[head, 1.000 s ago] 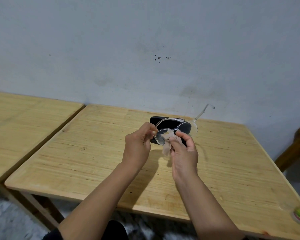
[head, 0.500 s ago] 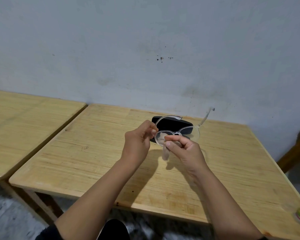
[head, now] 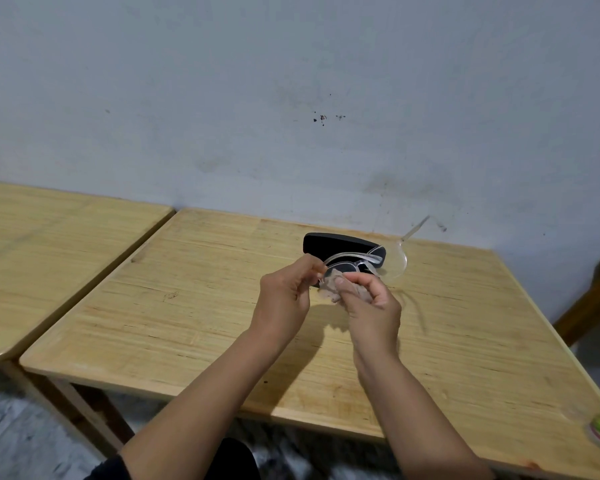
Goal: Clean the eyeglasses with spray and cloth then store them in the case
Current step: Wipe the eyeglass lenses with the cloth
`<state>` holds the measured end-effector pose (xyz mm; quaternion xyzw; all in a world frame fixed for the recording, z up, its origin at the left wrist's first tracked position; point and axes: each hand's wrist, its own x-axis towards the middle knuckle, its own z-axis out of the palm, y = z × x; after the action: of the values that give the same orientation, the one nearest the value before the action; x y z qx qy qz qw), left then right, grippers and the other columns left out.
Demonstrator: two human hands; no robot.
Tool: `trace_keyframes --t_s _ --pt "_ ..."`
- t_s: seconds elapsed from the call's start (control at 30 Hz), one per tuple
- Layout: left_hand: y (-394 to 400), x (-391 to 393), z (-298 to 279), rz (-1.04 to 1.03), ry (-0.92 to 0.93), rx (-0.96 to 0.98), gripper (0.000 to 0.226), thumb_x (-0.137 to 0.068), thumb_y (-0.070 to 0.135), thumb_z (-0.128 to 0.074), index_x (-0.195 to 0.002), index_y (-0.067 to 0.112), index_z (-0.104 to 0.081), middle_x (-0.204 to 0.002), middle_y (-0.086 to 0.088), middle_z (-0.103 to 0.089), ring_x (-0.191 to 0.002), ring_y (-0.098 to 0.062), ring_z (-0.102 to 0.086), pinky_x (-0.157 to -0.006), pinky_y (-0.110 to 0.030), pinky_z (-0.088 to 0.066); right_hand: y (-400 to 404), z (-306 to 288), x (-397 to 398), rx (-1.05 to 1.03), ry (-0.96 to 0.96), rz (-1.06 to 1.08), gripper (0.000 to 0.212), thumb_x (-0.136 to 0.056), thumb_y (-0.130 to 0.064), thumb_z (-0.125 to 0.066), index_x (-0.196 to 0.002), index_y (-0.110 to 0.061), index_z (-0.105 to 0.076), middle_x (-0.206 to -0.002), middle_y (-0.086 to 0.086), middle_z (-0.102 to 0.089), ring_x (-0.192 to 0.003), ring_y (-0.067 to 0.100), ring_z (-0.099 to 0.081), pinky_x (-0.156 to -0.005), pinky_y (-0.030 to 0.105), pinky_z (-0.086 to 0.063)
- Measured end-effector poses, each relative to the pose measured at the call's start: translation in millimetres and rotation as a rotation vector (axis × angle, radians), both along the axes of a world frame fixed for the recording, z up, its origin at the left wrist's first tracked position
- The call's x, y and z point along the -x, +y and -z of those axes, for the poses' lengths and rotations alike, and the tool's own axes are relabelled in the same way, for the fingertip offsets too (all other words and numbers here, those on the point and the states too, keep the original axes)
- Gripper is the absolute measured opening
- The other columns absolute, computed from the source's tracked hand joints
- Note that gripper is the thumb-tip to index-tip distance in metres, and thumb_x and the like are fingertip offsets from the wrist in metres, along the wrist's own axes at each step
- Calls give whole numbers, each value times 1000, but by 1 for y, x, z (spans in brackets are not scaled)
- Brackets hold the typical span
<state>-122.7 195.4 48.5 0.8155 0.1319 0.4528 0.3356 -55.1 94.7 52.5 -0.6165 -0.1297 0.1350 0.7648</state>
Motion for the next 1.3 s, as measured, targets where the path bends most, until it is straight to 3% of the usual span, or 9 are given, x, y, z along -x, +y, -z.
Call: trace_keyframes --t_s 0.13,0.27,0.4,0.5,0.67,0.83,0.97,1.17,1.3 --pt "-6 -4 4 -3 -11 -6 32 -79 -15 -46 -89 10 -64 -77 3 -68 -77 14 -60 -66 -5 -46 8 1 8 -15 -58 186 20 -83 -6 -66 -76 -25 -63 -82 -2 -66 -77 12 -62 -69 25 -52" --pt "-5 -5 1 9 -10 -3 32 -79 -13 -44 -88 12 -63 -82 -3 -71 -78 15 -60 -69 -3 -45 6 -2 5 -5 -139 161 24 -85 0 -60 -78 -23 -61 -86 0 -63 -79 13 -61 -68 26 -51" --pt "-4 -3 -1 31 2 28 42 -78 -13 -41 -86 25 -57 -84 -5 -72 -83 -3 -65 -69 -11 -51 3 -6 2 62 -69 63 32 -82 4 -56 -64 -21 -65 -63 -4 -64 -63 13 -60 -64 24 -49" --pt "-3 -3 -2 30 28 41 49 -77 -18 -42 -86 28 -54 -84 -3 -71 -82 -10 -65 -69 -19 -52 0 -10 0 113 -64 39 35 -80 -1 -55 -57 -25 -68 -51 -9 -63 -63 12 -60 -65 27 -47" --pt "0 -2 -6 1 40 37 48 -77 -17 -43 -87 29 -53 -83 -2 -72 -76 -10 -66 -68 -23 -54 -7 -11 0 139 -166 -66 24 -80 -5 -58 -69 -23 -69 -59 -13 -62 -61 9 -54 -56 22 -45" --pt "-3 -1 -6 8 34 19 49 -78 -17 -43 -87 29 -54 -84 -3 -72 -81 -8 -67 -70 -26 -56 -6 -6 0 96 -194 42 22 -84 -7 -63 -75 -26 -66 -86 -2 -69 -86 17 -66 -71 28 -53" --pt "-6 0 -5 15 12 12 45 -79 -15 -44 -86 29 -54 -83 -3 -71 -83 -8 -67 -69 -24 -56 -8 -4 2 99 -196 72 10 -87 -16 -64 -82 -23 -70 -85 -2 -72 -85 15 -68 -75 31 -55" --pt "-3 0 -11 -3 5 22 45 -77 -17 -45 -85 26 -56 -79 -1 -69 -79 -2 -65 -64 -12 -49 -16 -11 1 171 -250 35 26 -79 -13 -69 -70 -38 -71 -71 -13 -71 -77 10 -66 -68 26 -54" --pt "-14 -4 -11 -2 29 20 34 -80 -16 -46 -87 14 -61 -76 2 -66 -74 16 -59 -61 0 -40 -10 -8 4 209 -257 187 20 -83 -11 -63 -85 -28 -73 -85 -4 -73 -85 15 -67 -79 32 -55"
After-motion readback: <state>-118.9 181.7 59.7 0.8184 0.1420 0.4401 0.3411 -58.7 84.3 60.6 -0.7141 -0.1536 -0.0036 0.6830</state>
